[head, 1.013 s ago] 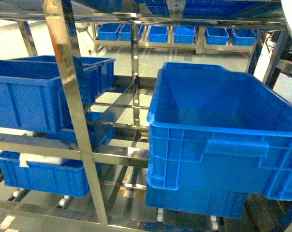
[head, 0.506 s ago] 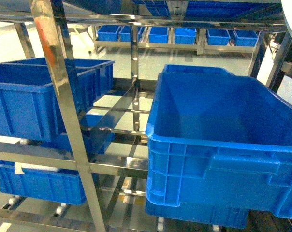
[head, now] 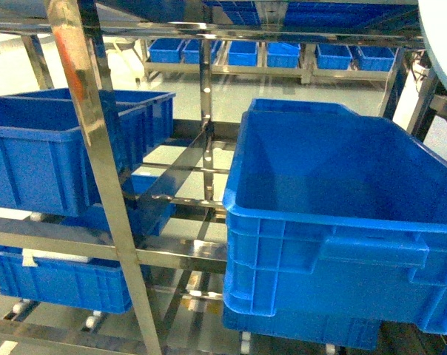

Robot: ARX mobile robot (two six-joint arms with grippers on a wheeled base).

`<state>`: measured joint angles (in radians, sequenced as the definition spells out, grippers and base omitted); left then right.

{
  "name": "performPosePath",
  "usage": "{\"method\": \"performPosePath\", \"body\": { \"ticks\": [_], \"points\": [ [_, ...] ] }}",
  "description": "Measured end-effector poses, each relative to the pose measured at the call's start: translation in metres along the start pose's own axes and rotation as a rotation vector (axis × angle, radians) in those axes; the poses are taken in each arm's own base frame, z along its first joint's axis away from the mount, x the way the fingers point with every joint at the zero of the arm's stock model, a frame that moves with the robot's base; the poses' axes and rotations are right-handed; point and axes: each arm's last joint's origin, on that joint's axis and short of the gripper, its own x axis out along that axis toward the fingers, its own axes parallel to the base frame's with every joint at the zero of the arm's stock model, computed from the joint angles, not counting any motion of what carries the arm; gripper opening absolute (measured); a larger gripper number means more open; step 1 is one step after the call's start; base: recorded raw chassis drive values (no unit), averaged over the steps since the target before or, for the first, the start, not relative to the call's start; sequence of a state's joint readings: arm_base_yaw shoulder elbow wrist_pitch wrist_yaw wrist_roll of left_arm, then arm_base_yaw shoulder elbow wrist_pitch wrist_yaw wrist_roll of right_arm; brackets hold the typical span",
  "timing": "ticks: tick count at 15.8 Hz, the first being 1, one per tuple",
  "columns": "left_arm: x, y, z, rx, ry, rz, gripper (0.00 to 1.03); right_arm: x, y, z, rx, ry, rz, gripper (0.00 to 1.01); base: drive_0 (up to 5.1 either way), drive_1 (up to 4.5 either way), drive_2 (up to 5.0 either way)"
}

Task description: Place blue tray on left shelf second layer neatly

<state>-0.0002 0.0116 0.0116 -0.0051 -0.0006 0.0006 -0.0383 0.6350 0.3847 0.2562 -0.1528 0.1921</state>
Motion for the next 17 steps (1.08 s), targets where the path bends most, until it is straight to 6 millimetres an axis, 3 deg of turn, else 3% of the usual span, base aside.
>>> {"method": "performPosePath", "body": {
  "ticks": [3, 5, 8, 12, 14, 17],
  "points": [
    [0.000, 0.000, 0.000, 0.000, 0.000, 0.000, 0.98, 0.003, -0.007, -0.005, 0.110, 0.137, 0.067, 0.02, 0.0, 0.00, 0.0],
    [0.000, 0.000, 0.000, 0.000, 0.000, 0.000, 0.98, 0.008, -0.011, -0.013, 0.230, 0.317, 0.107, 0.02, 0.0, 0.00, 0.0],
    [0.000, 0.000, 0.000, 0.000, 0.000, 0.000, 0.98, 0.025, -0.030, -0.051, 0.521, 0.646, 0.032, 0.02, 0.0, 0.00, 0.0],
    [0.000, 0.000, 0.000, 0.000, 0.000, 0.000, 0.98, 0.062, -0.037, -0.053, 0.538, 0.613, -0.011, 0.02, 0.0, 0.00, 0.0],
    [0.000, 0.000, 0.000, 0.000, 0.000, 0.000, 0.98, 0.093, -0.036, -0.048, 0.517, 0.590, -0.024, 0.02, 0.0, 0.00, 0.0],
    [0.000, 0.000, 0.000, 0.000, 0.000, 0.000, 0.98, 0.122, -0.041, -0.058, 0.513, 0.613, -0.118, 0.02, 0.0, 0.00, 0.0]
  ]
}}
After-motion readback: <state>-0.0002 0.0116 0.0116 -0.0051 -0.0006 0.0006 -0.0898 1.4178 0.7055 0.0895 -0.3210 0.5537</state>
